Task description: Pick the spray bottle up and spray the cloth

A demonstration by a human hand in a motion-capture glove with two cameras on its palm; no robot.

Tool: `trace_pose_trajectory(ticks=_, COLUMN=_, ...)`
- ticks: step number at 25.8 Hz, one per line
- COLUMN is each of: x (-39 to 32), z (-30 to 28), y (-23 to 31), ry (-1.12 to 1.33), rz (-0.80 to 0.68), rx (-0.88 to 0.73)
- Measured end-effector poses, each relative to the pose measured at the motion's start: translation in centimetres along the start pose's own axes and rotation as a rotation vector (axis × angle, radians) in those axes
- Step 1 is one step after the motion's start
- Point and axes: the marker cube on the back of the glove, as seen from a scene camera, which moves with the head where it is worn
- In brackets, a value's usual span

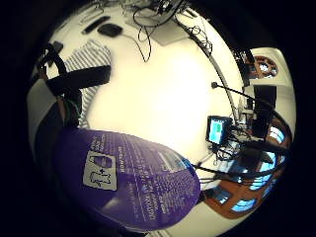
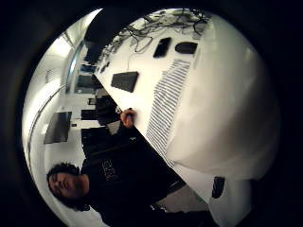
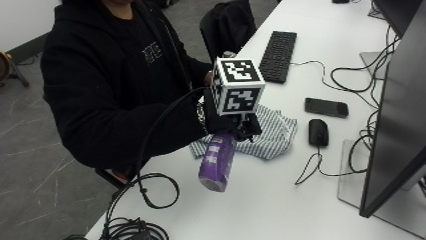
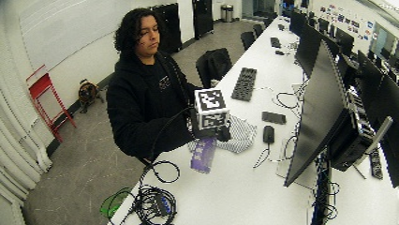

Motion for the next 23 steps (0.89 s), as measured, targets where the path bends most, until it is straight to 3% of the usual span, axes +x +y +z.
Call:
trace_pose_trajectory(ticks=13, x=-2.1, z=9.4, y=-2.8, ry=0.309, rz=0.015, rx=-0.302)
trace_pose_trajectory(ticks=19, x=-2.4, z=10.3, y=-3.2, ry=0.332, rz=0.017, rx=-0.337)
trace_pose_trajectory(ticks=23, x=-3.3, z=8.0, y=-3.9, ry=0.304, rz=-0.001, rx=-0.273)
